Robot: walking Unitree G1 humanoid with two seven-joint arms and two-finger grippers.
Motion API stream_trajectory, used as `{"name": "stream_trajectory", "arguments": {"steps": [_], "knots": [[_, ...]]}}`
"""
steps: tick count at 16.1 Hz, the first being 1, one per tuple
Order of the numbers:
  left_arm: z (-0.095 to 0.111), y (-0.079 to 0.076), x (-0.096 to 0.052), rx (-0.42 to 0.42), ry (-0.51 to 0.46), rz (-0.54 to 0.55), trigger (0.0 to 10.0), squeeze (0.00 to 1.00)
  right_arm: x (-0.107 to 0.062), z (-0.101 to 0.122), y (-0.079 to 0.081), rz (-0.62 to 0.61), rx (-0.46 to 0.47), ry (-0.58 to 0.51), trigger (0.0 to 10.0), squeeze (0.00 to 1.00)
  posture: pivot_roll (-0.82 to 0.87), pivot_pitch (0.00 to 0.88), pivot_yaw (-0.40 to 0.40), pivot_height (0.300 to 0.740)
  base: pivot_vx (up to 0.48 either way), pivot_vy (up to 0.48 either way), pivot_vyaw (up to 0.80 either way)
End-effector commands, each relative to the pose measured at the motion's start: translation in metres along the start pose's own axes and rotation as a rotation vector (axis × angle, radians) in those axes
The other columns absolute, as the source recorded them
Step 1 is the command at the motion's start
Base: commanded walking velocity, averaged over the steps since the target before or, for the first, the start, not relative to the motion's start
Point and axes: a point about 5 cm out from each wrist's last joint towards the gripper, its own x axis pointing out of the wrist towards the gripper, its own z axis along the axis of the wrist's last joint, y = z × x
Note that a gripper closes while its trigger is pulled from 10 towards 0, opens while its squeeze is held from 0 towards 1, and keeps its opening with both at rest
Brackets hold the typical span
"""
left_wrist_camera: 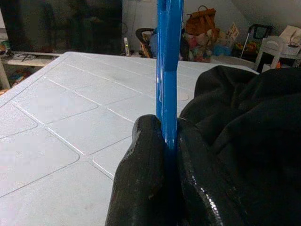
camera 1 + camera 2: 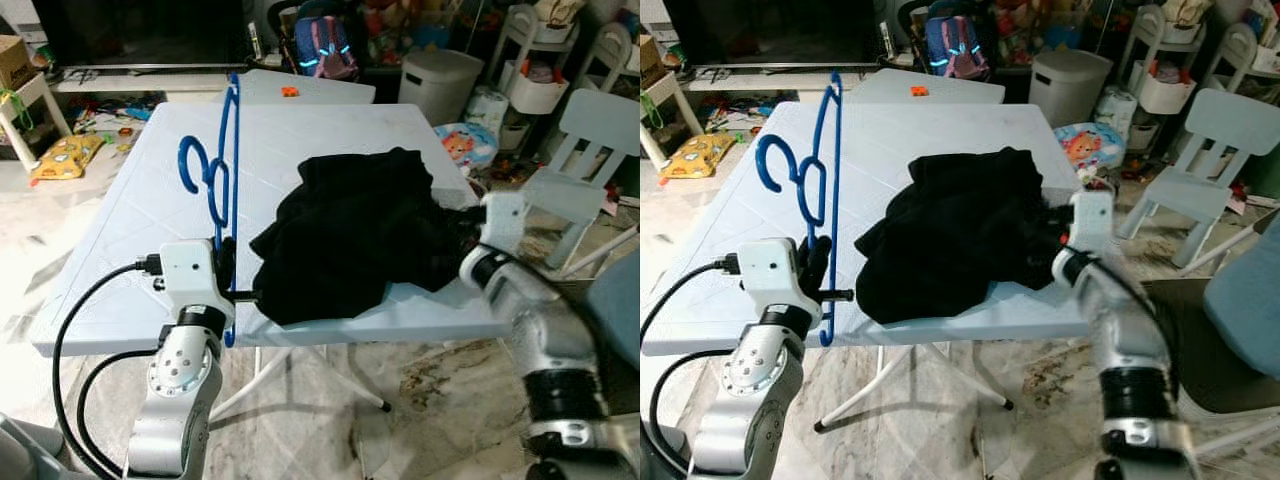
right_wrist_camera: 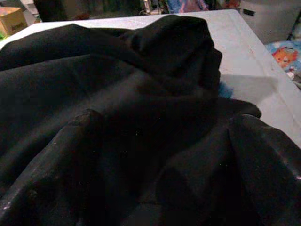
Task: Hang hanger
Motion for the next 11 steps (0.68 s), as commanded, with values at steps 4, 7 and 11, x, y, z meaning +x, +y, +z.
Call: {"name": "stream_trajectory", "arguments": {"steps": [4,7,11], "knots": [[0.0058,-0.0061,0.0039,0.011,-0.021,-0.026,10.0,0.0,-0.002,0.0135,-0.0054,-0.015,0.017,-0.037,10.0,0.0,-0.04,0.0,-0.022,0.74,-0.132,0.0,0.0],[0.0066,-0.0056,0.0049,0.012,-0.024,-0.022,10.0,0.0,-0.0002,0.0143,-0.0022,-0.006,0.04,-0.036,10.0,0.0,-0.04,0.0,-0.025,0.74,-0.347,0.0,0.0],[0.0068,-0.005,0.0054,0.014,-0.025,-0.021,10.0,0.0,0.0019,0.0135,0.0011,0.009,0.04,-0.029,10.0,0.0,-0.04,0.0,-0.025,0.74,-0.348,0.0,0.0]]}}
